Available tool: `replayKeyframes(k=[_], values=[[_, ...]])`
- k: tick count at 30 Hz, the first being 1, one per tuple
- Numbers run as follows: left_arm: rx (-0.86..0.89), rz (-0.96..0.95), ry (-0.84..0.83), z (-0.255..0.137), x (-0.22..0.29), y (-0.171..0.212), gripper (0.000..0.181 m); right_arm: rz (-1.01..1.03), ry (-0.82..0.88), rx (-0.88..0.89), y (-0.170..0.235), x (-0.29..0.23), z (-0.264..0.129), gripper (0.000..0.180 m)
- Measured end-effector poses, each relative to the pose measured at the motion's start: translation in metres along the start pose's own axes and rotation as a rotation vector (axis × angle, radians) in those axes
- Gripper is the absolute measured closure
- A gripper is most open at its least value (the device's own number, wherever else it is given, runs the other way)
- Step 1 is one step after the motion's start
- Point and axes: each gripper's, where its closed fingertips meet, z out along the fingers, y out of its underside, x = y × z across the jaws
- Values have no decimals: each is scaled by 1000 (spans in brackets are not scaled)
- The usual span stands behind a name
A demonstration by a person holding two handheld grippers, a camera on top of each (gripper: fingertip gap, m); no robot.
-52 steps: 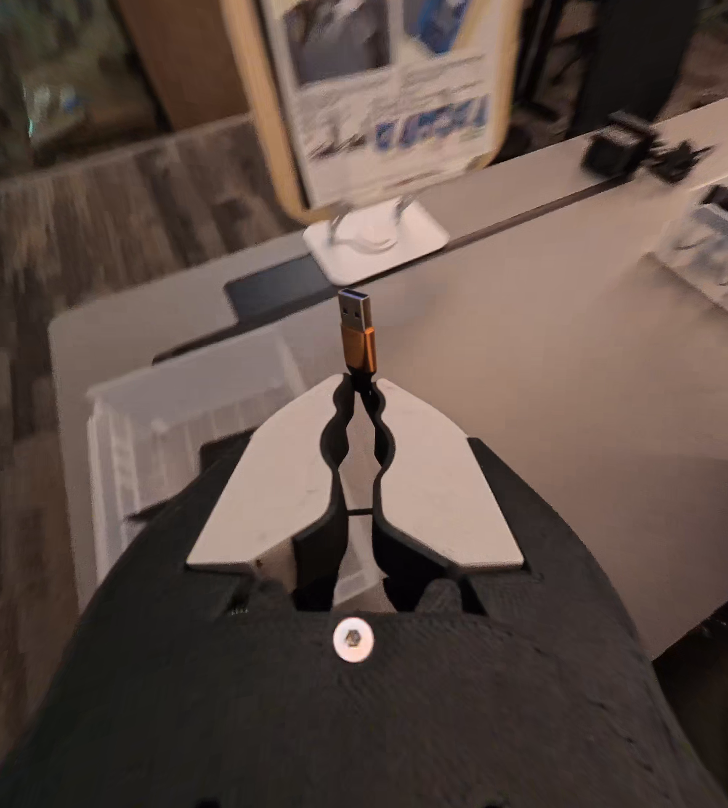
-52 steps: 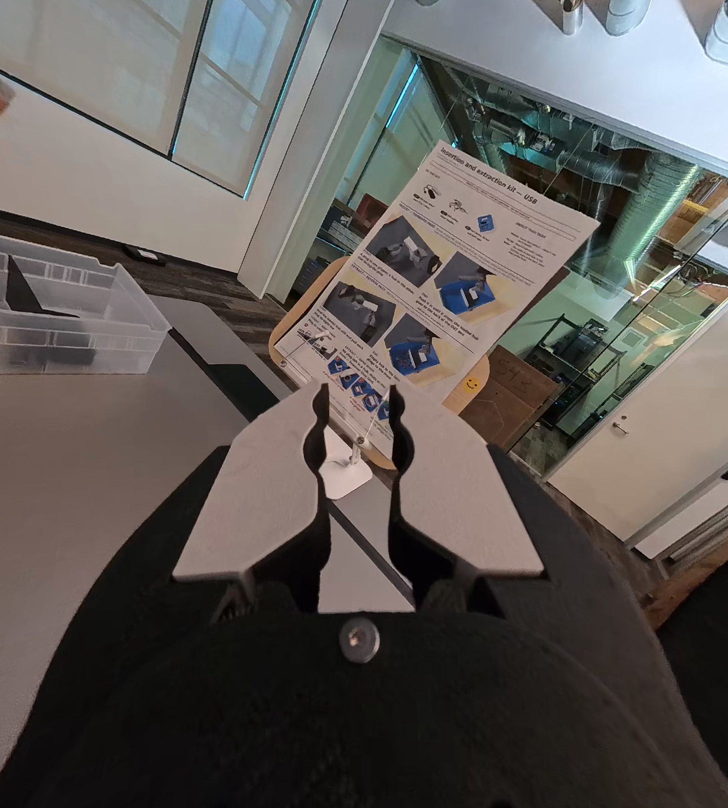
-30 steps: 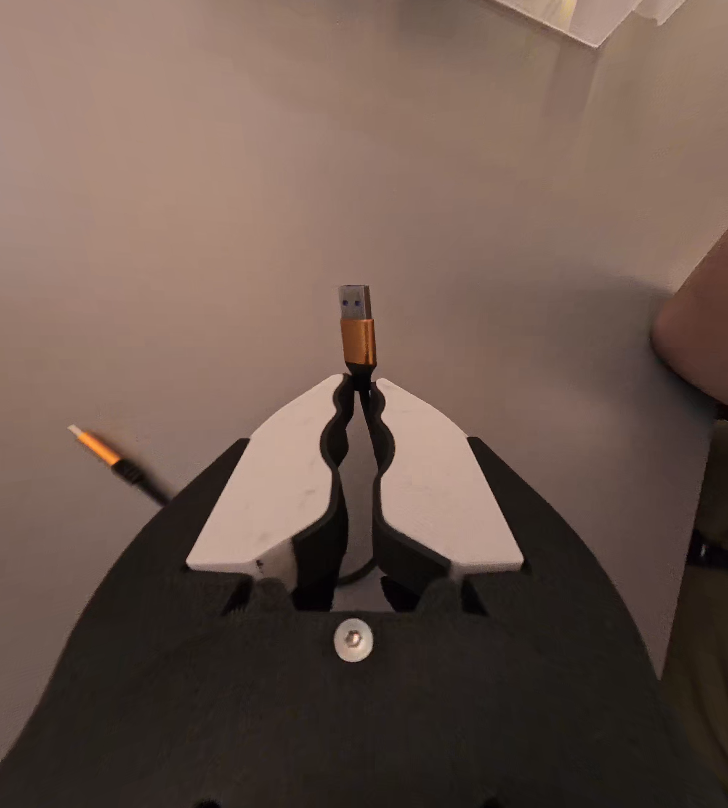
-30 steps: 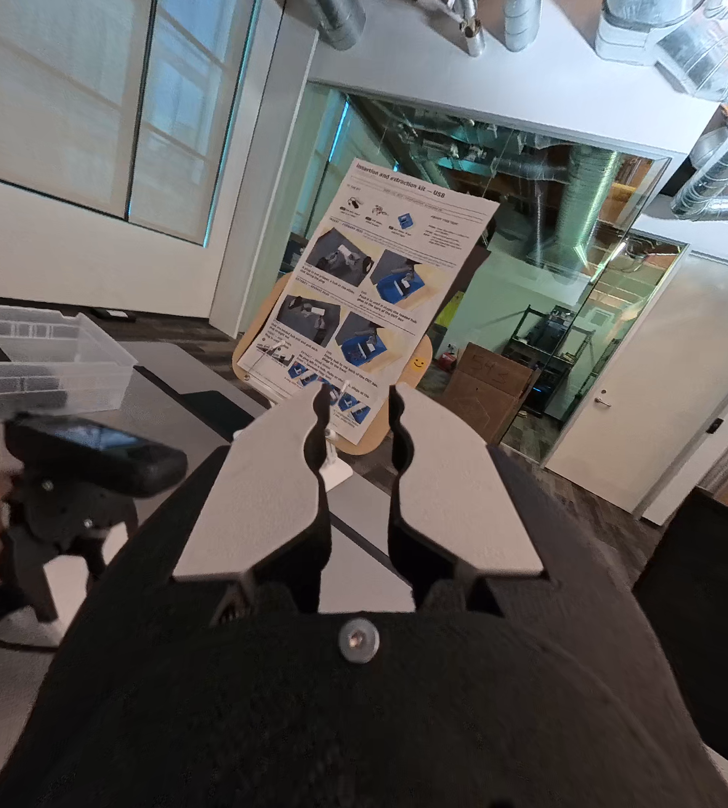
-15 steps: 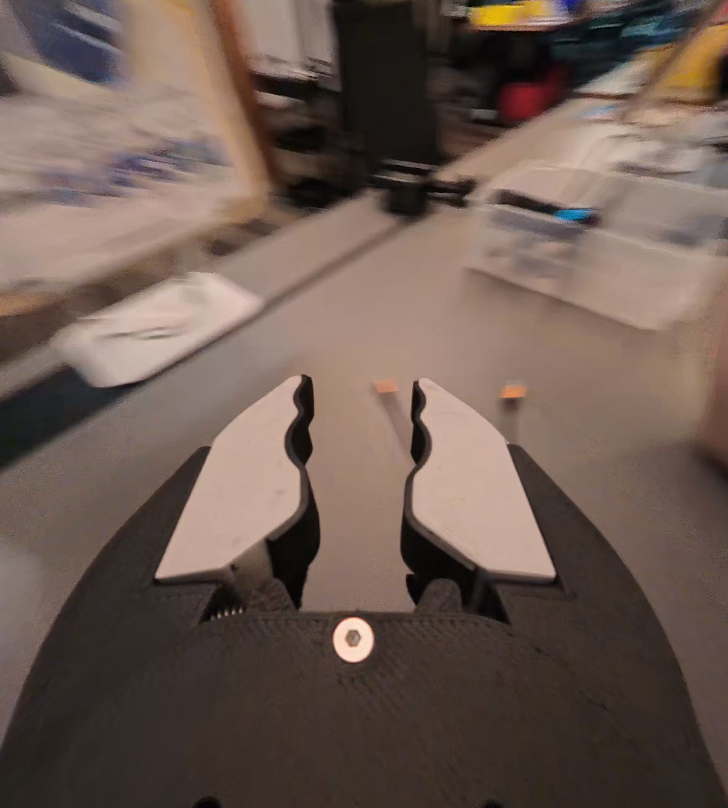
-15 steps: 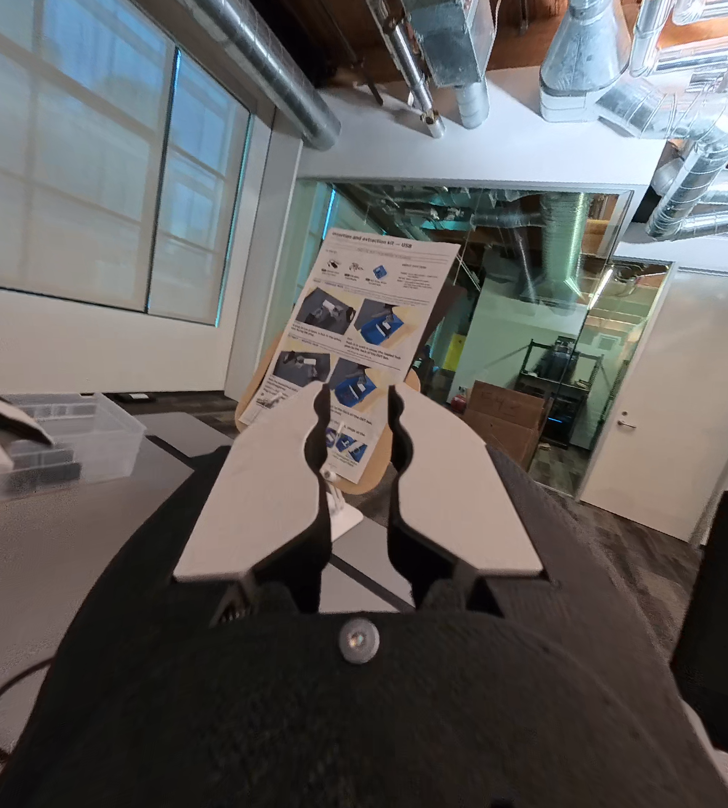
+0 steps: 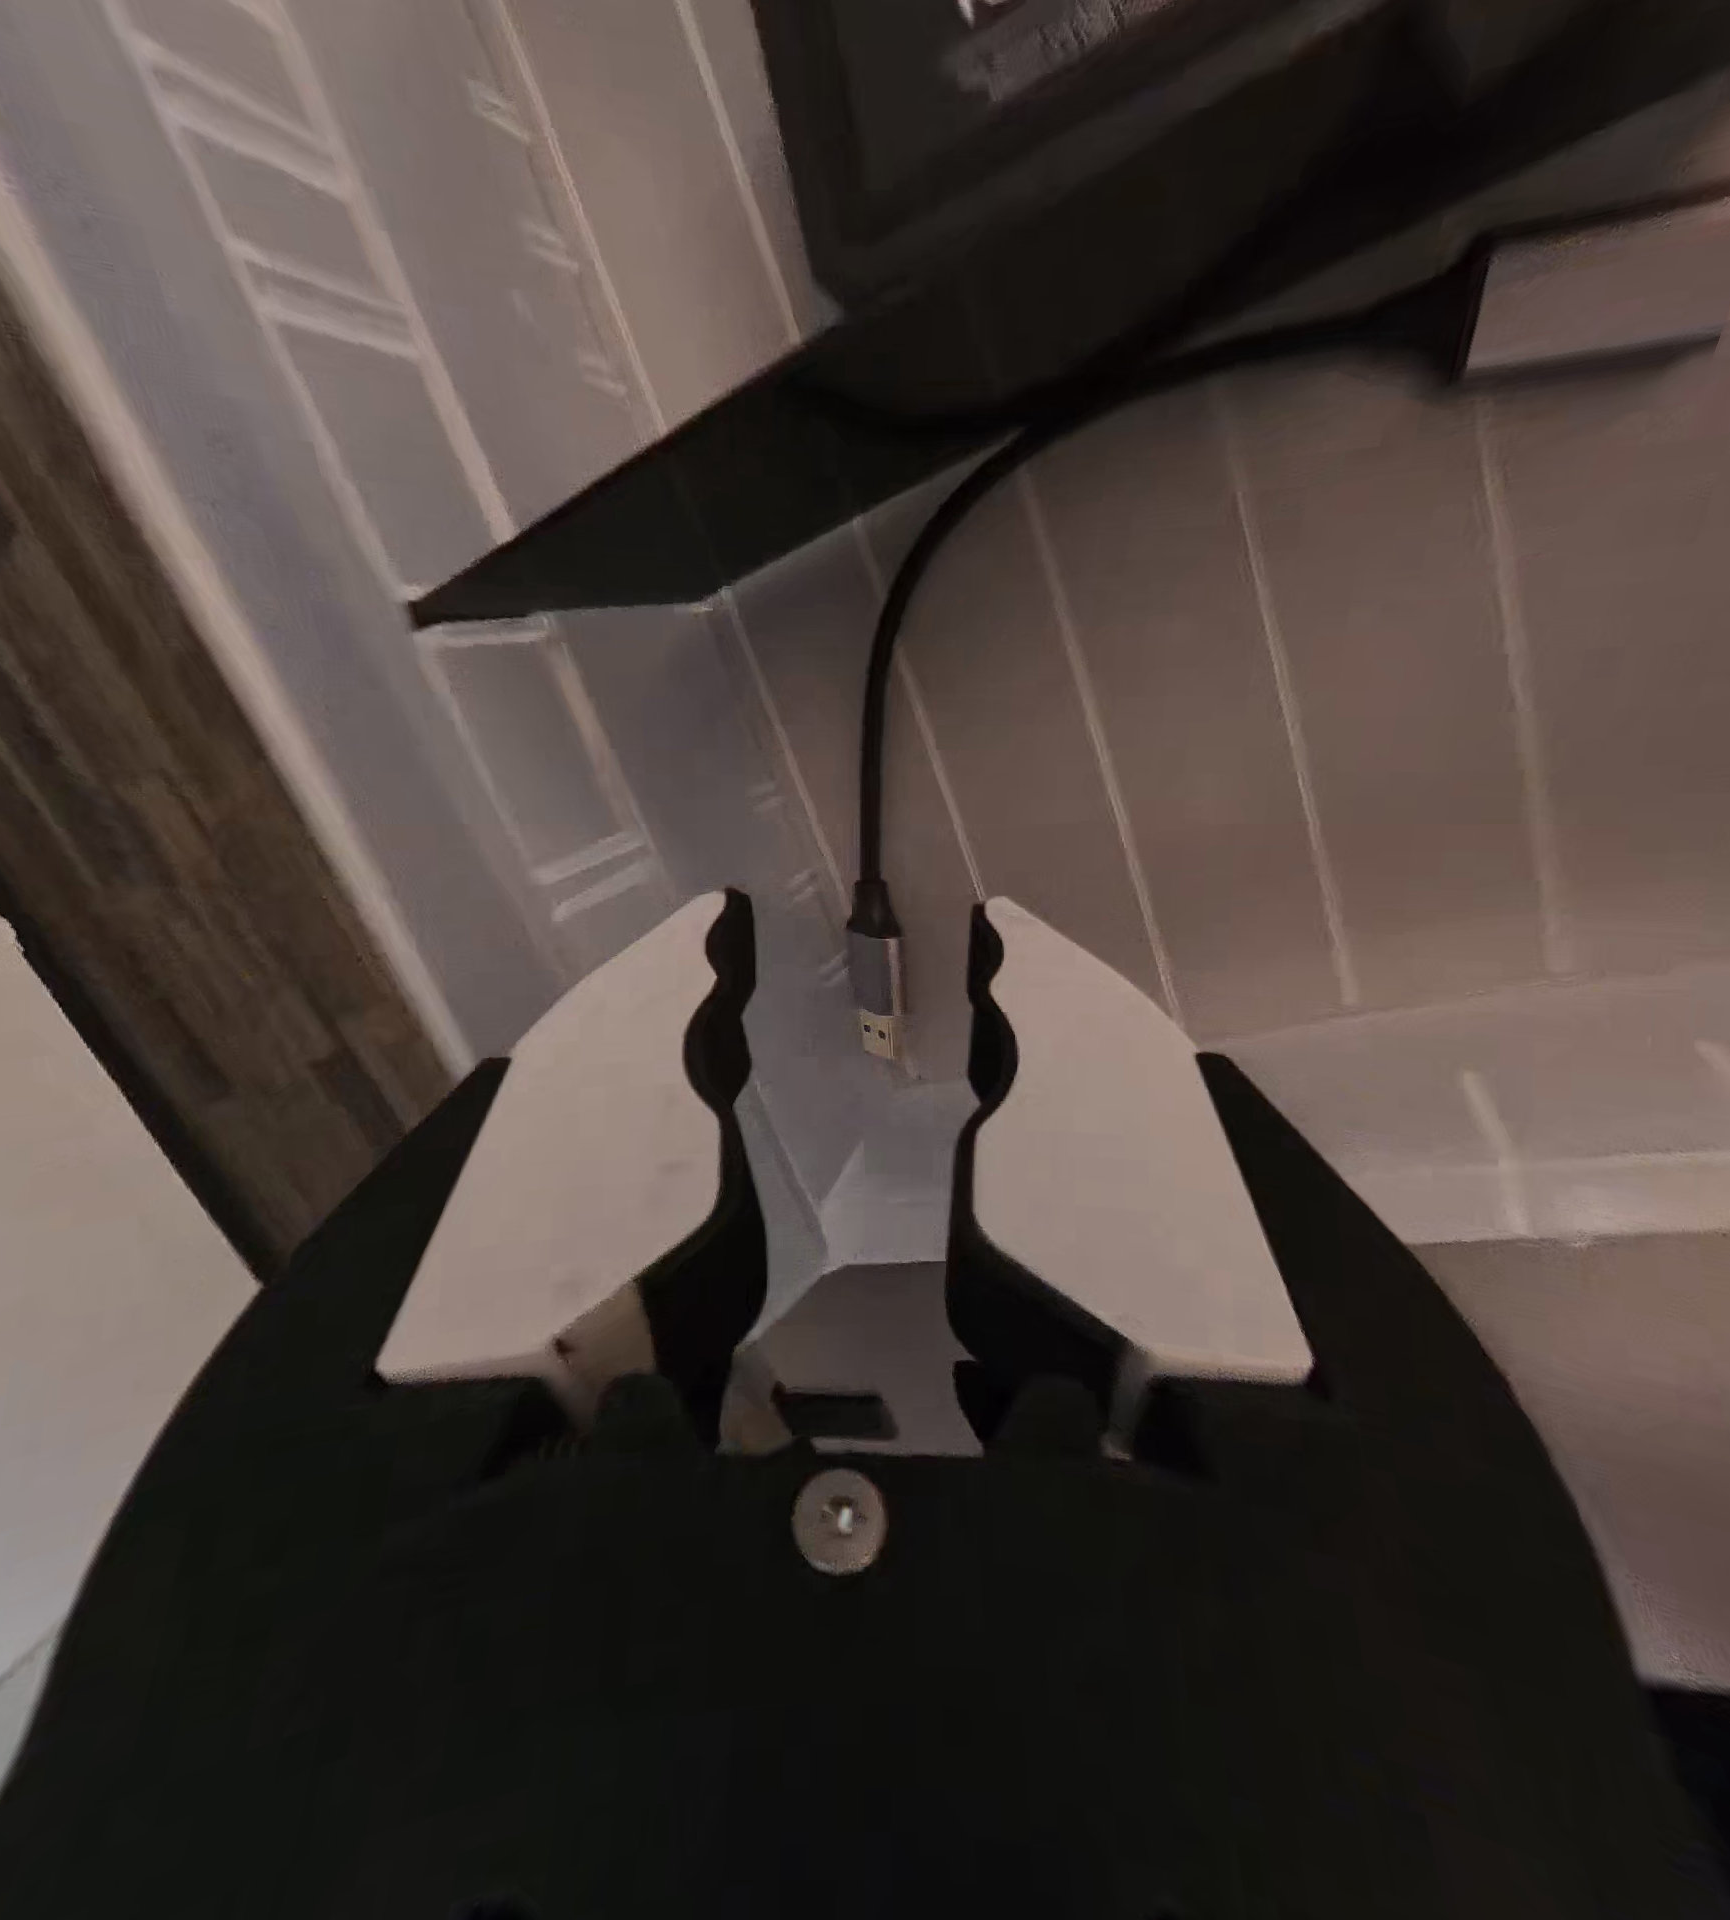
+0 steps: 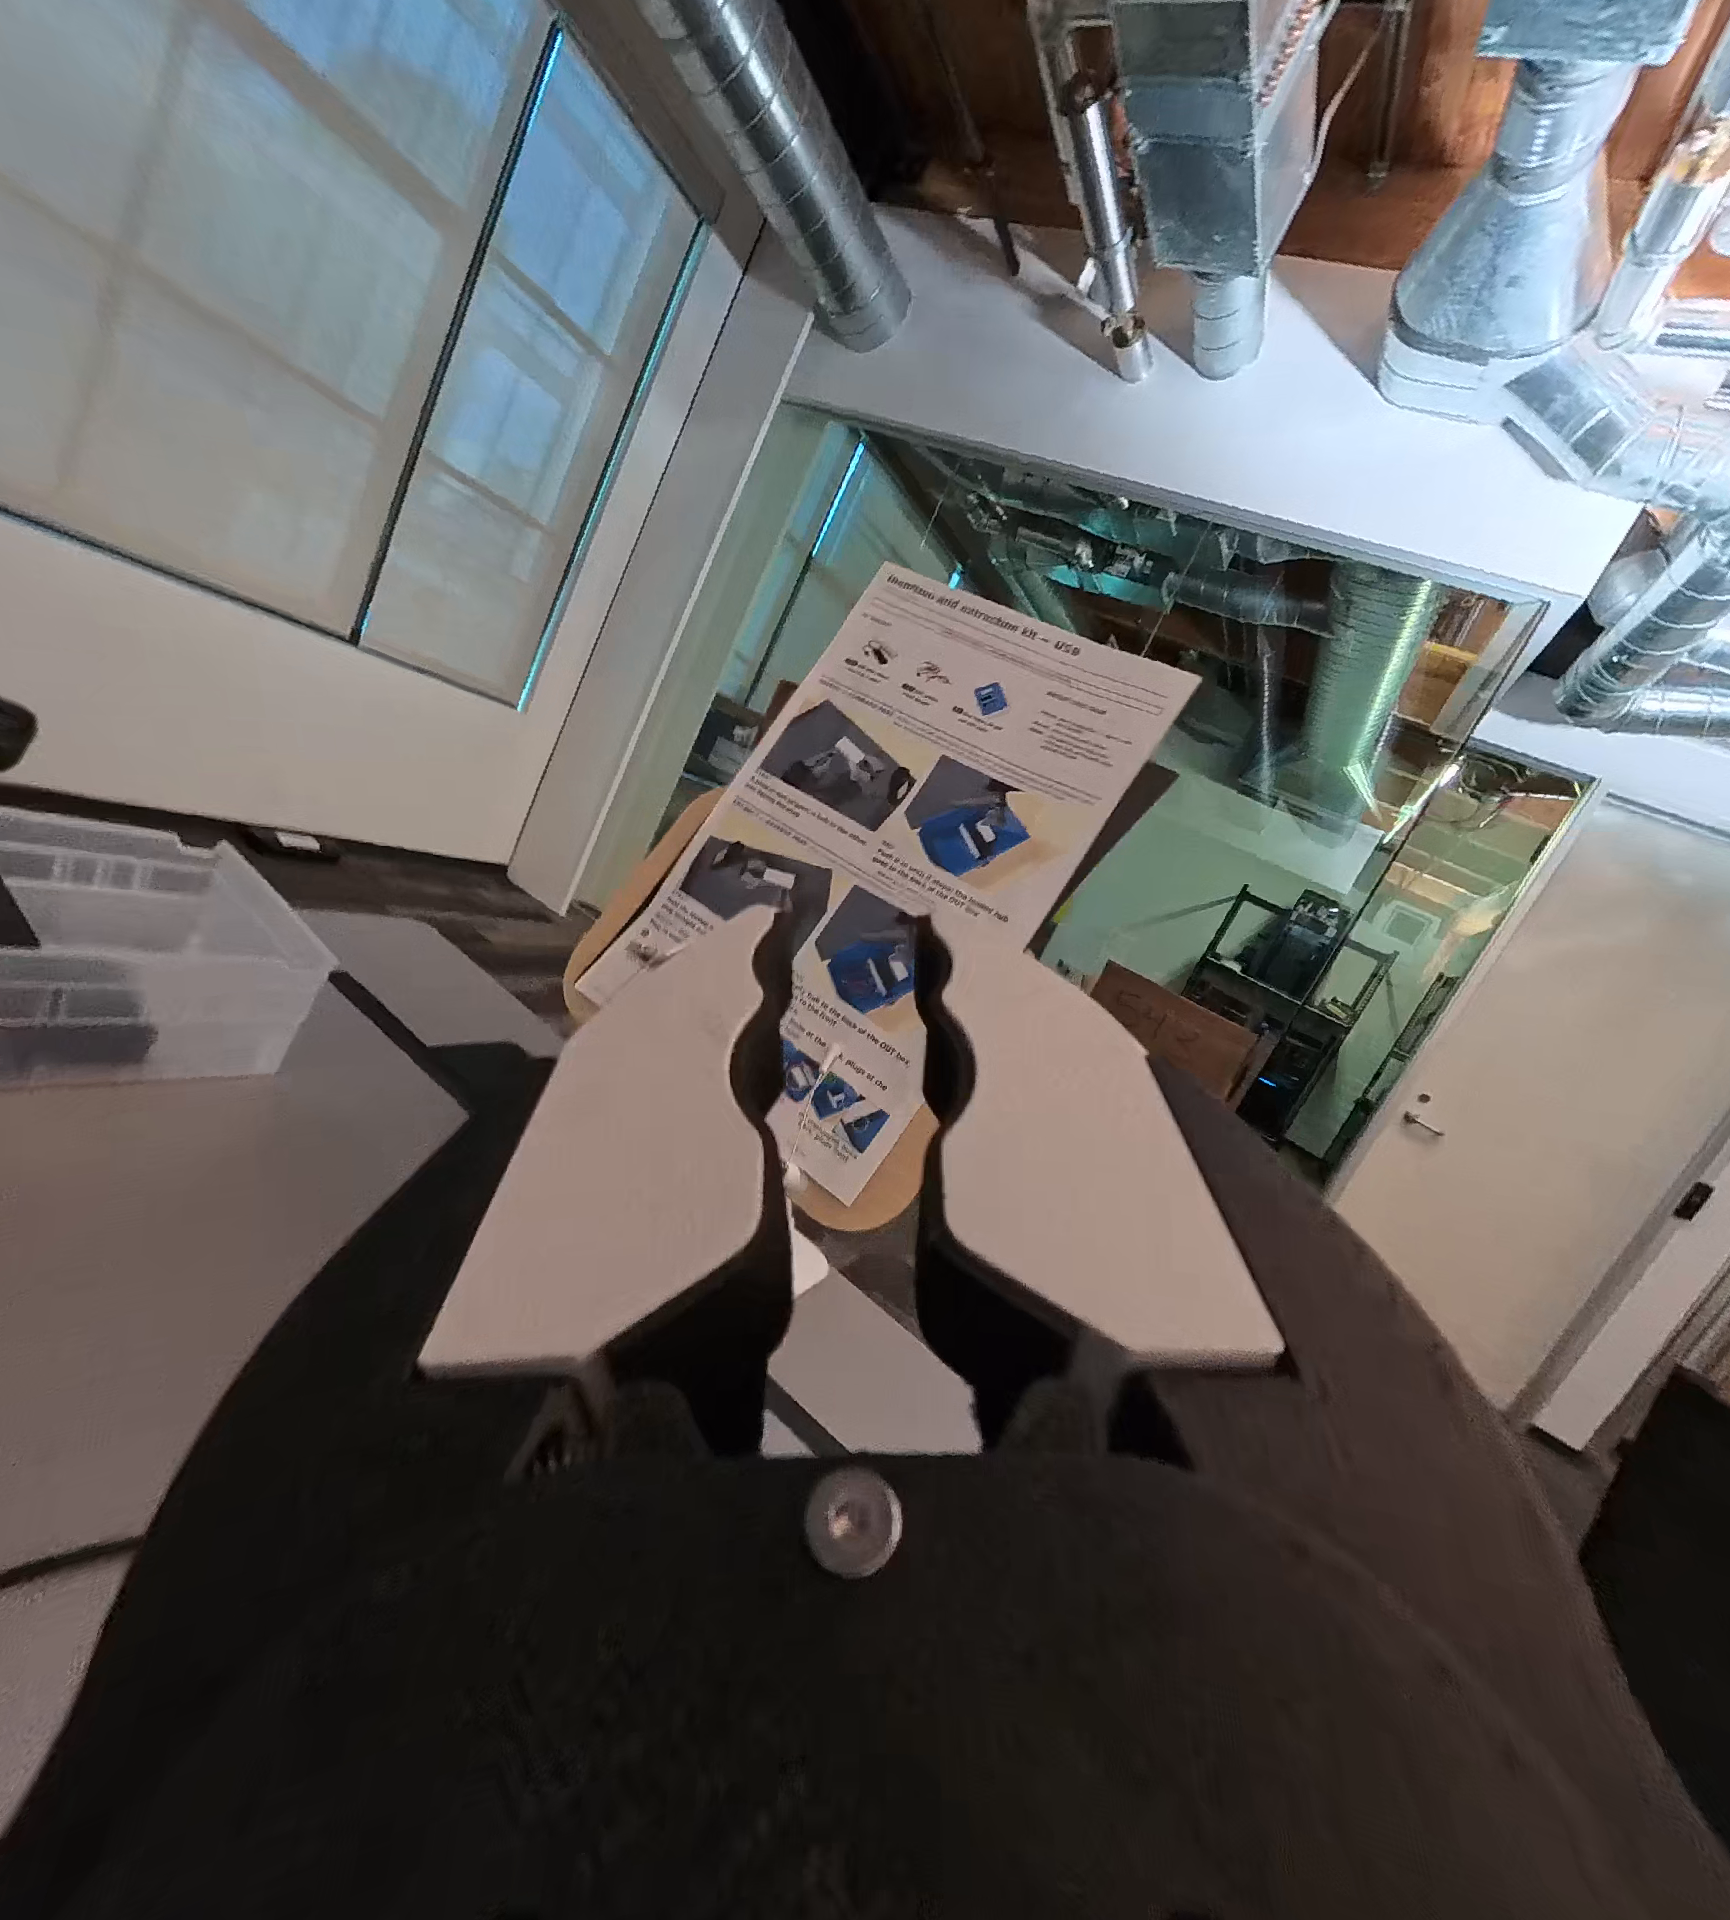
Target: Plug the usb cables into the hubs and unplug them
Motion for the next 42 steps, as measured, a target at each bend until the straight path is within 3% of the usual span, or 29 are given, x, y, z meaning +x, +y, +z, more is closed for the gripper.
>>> replayKeyframes(k=[1,8,13,15,23,28,36,42], values=[[-39,48,3,6,1,2,144,-24,-9,-17,1,-4,2,158],[-178,255,-10,35,1,-3,144,-97,-25,-68,7,-12,6,158],[-180,243,52,46,2,-13,157,-111,-23,-85,11,-11,7,158],[-171,225,82,47,0,-19,151,-117,-32,-93,13,-12,8,158],[-238,238,231,49,7,-20,161,-177,-99,-129,20,-28,16,158],[-223,212,310,48,16,-19,177,-212,-127,-137,20,-36,17,158],[-261,242,223,44,12,-9,178,-196,-125,-123,20,-33,14,158],[-191,295,-29,-14,-8,-29,178,-182,-107,-119,21,-26,9,158]])
